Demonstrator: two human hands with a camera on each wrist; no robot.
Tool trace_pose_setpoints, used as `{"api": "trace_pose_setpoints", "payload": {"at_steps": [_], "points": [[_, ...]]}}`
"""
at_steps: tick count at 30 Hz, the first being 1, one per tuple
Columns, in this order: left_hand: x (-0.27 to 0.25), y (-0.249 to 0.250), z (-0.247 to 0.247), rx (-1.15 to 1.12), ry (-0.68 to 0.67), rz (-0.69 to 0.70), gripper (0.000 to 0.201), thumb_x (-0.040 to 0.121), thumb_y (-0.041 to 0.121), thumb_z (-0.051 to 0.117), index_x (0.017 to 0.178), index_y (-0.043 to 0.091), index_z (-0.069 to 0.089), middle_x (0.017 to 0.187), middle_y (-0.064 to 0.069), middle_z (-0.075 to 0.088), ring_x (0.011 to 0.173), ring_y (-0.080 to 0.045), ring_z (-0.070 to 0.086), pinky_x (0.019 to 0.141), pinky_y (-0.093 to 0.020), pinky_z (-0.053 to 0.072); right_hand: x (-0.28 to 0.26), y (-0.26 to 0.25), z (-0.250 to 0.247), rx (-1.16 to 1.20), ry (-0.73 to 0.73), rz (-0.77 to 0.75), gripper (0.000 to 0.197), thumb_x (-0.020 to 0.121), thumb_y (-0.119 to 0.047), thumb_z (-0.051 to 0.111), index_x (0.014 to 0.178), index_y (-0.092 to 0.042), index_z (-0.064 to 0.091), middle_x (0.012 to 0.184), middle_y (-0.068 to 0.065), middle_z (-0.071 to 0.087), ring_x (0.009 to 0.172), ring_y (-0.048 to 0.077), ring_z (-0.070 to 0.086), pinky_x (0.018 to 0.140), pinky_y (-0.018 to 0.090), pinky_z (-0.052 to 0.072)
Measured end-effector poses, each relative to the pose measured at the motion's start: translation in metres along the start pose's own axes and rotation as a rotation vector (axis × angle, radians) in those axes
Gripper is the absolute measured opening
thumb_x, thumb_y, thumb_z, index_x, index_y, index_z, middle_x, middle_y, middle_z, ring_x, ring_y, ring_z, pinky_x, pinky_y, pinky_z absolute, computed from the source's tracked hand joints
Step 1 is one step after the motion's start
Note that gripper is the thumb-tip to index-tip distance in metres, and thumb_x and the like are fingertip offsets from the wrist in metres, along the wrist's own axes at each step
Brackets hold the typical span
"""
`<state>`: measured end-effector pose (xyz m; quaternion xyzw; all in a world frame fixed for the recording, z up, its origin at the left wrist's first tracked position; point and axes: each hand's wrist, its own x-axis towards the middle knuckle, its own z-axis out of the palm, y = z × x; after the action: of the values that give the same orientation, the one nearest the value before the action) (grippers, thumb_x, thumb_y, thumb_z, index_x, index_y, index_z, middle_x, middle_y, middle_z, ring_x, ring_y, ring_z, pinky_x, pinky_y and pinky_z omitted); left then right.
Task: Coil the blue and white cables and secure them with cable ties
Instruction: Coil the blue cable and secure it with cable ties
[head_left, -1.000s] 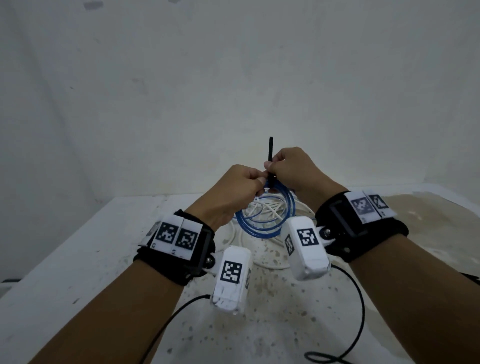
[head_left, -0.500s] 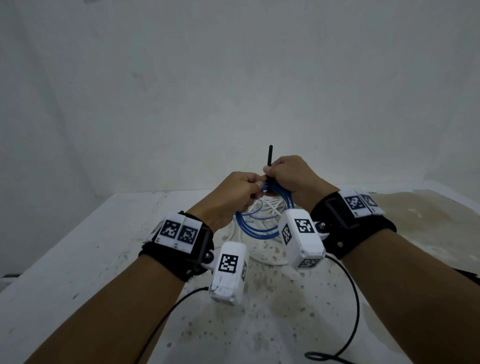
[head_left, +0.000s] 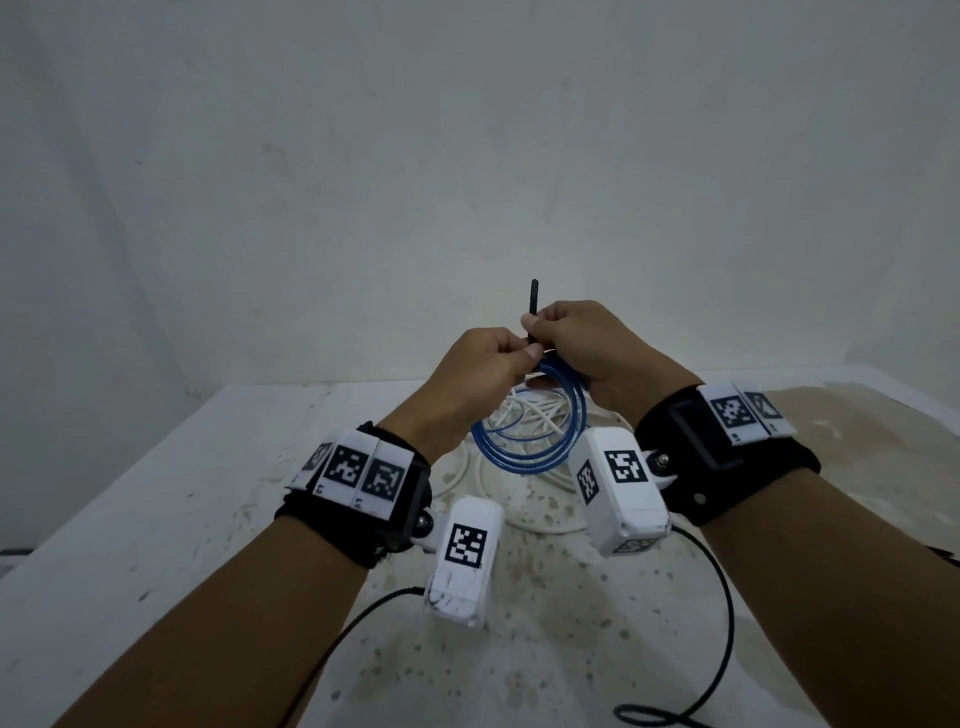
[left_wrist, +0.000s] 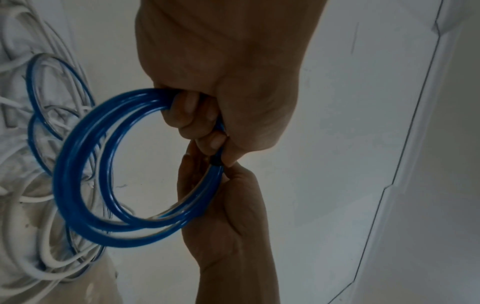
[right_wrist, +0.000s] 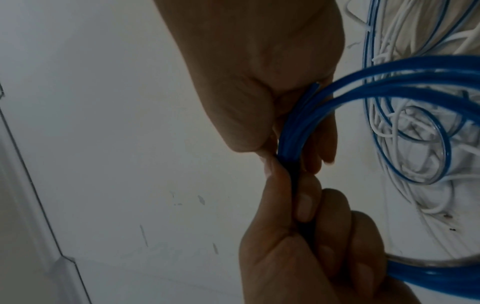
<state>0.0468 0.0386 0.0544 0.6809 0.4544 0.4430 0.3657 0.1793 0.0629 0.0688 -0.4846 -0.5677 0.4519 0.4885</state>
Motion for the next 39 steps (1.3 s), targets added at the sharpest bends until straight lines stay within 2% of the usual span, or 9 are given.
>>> {"api": "trace_pose_setpoints", "payload": {"at_steps": [7,13,17,20,24,27,32,36,39], "points": [[-0.005,0.000,-0.003,-0.079,-0.010,-0.065,0.019,0.101,0.011,0.050,0.083,0.005,0.055,0.038,0.016,0.048,0.033,0.002,0.044,0.037,-0.006,0.031,-0.004,0.005,0.001,-0.065,-0.099,0.062,0.030,0.095,-0.026,0.064,0.097,0.003,0.069,0.086,0.016,0.073,0.076,0.022,0.072,0.069,0.034,0.060],[0.001,-0.008,-0.002,0.085,0.079,0.020,0.024,0.096,0.029,0.060,0.084,0.008,0.061,0.059,0.009,0.053,0.043,0.004,0.046,0.050,-0.015,0.034,-0.004,0.000,0.001,0.013,-0.075,0.040,0.021,0.094,-0.017,0.065,0.091,0.004,0.068,0.085,0.015,0.071,0.069,0.020,0.068,0.069,0.034,0.061],[0.002,-0.008,0.001,0.059,0.068,0.002,0.023,0.097,0.024,0.057,0.078,0.011,0.055,0.058,0.007,0.049,0.037,0.003,0.041,0.045,-0.016,0.029,-0.003,0.000,0.002,-0.037,-0.054,0.009,0.024,0.095,-0.016,0.064,0.075,-0.003,0.065,0.085,0.017,0.069,0.071,0.023,0.067,0.073,0.039,0.060],[0.004,-0.007,0.000,0.036,0.060,-0.023,0.023,0.098,0.025,0.056,0.081,0.009,0.057,0.055,0.006,0.047,0.035,0.000,0.039,0.039,-0.013,0.027,-0.001,0.001,0.002,-0.044,-0.026,0.006,0.024,0.095,-0.016,0.064,0.075,-0.003,0.064,0.081,0.016,0.069,0.065,0.022,0.067,0.069,0.039,0.062],[0.007,-0.004,0.000,-0.045,0.035,-0.080,0.032,0.103,0.028,0.047,0.075,0.012,0.050,0.055,0.002,0.041,0.040,-0.008,0.027,0.037,-0.019,0.022,0.002,0.000,0.002,-0.041,-0.002,0.006,0.023,0.094,-0.014,0.064,0.074,-0.004,0.062,0.074,0.014,0.067,0.060,0.021,0.067,0.063,0.035,0.061],[0.007,-0.006,-0.001,0.037,0.028,-0.040,0.031,0.102,0.023,0.048,0.074,0.012,0.052,0.057,0.002,0.044,0.035,-0.001,0.035,0.038,-0.013,0.027,0.004,0.002,0.002,-0.046,0.022,0.007,0.022,0.094,-0.012,0.064,0.074,-0.002,0.061,0.074,0.016,0.065,0.061,0.023,0.066,0.060,0.033,0.060],[0.009,-0.013,0.002,0.185,0.057,0.002,0.034,0.101,0.029,0.048,0.072,0.014,0.055,0.062,0.002,0.052,0.049,-0.007,0.040,0.051,-0.024,0.030,0.014,0.012,0.011,-0.160,0.153,-0.029,0.023,0.090,-0.013,0.069,0.072,0.000,0.064,0.076,0.021,0.067,0.073,0.034,0.069,0.074,0.048,0.061],[0.007,-0.016,0.004,0.238,0.084,0.011,0.036,0.100,0.029,0.048,0.083,0.000,0.061,0.071,-0.007,0.055,0.062,-0.016,0.044,0.061,-0.031,0.036,0.022,0.019,0.013,-0.132,0.128,0.020,0.014,0.089,-0.013,0.065,0.078,-0.007,0.062,0.080,0.013,0.065,0.072,0.026,0.067,0.071,0.039,0.061],[0.006,-0.022,0.006,0.271,0.095,0.014,0.035,0.099,0.026,0.049,0.087,-0.005,0.061,0.077,-0.012,0.057,0.068,-0.018,0.046,0.065,-0.033,0.038,0.025,0.026,0.016,-0.155,0.136,0.055,0.004,0.088,-0.013,0.063,0.087,-0.010,0.061,0.084,0.007,0.063,0.069,0.017,0.063,0.056,0.024,0.056]]}}
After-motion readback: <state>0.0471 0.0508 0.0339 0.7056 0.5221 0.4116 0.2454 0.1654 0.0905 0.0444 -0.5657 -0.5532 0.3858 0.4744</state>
